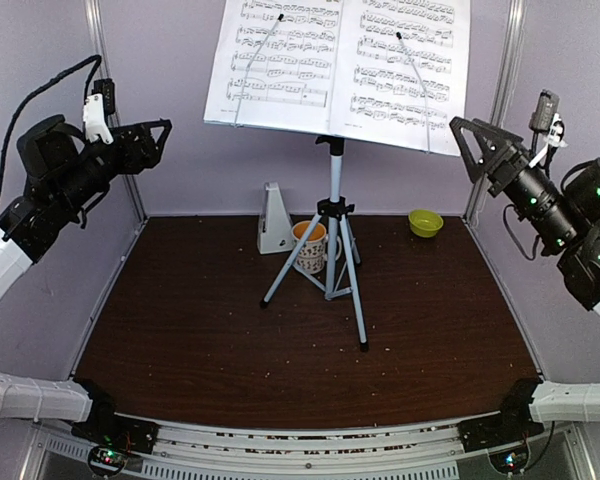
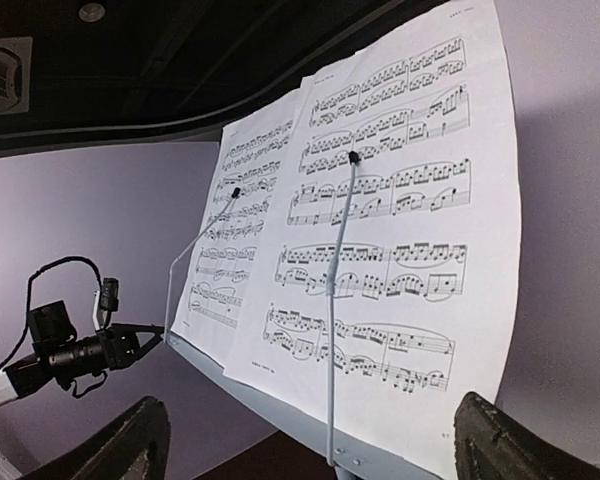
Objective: Set up the instrument practice props
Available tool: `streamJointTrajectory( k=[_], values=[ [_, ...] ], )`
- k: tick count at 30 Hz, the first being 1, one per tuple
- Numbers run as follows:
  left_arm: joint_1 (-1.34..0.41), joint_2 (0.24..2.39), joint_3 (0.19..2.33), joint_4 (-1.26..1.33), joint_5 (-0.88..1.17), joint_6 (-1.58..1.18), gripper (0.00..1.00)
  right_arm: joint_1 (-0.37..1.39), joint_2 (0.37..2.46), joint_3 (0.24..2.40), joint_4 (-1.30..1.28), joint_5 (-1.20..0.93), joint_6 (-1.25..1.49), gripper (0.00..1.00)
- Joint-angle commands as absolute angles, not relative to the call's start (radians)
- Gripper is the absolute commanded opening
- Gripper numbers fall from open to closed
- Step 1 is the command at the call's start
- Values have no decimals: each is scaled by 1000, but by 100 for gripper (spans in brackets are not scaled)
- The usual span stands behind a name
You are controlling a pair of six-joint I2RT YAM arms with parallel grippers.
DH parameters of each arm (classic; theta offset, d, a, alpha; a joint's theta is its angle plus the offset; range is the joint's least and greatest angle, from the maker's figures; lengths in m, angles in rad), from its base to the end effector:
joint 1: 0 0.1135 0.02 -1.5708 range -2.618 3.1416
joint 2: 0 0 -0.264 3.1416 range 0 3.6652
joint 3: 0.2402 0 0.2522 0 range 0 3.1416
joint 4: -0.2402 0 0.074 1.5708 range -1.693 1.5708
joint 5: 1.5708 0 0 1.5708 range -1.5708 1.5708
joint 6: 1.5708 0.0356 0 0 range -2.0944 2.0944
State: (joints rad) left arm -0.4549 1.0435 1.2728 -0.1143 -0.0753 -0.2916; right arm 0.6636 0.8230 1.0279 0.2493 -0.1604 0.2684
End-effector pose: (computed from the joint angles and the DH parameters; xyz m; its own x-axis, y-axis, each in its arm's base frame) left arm 0.1996 -0.0946 0.4683 -0.0079 -0.3152 -0.9490 0.3850 0.8749 -0.2938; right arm 0.1274 0.1068 0.4635 0.1420 0.4434 -0.8850 -0.7869 0.5929 0.1707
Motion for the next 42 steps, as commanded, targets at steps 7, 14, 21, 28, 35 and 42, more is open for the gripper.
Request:
streamJointTrajectory(
  k=[7, 14, 21, 28, 35, 42],
  values=[
    [-243, 1269, 1175, -14, 386, -260, 98, 669, 581, 738, 118, 0, 323, 100],
    [-242, 1583, 1375, -14, 611, -103, 98, 667, 552, 650, 104, 5, 355, 100],
    [-241, 1938, 1778, -262, 869, 174, 98, 663, 575, 631, 128, -22, 361, 100],
    [-240, 2178, 2137, -475, 950, 397, 98, 655, 602, 626, 151, -39, 362, 100],
    [-240, 2339, 2327, -463, 973, 364, 98, 649, 634, 661, 128, -55, 339, 100],
    [-243, 2446, 2401, -348, 975, 259, 98, 645, 660, 684, 119, -74, 329, 100]
  ],
)
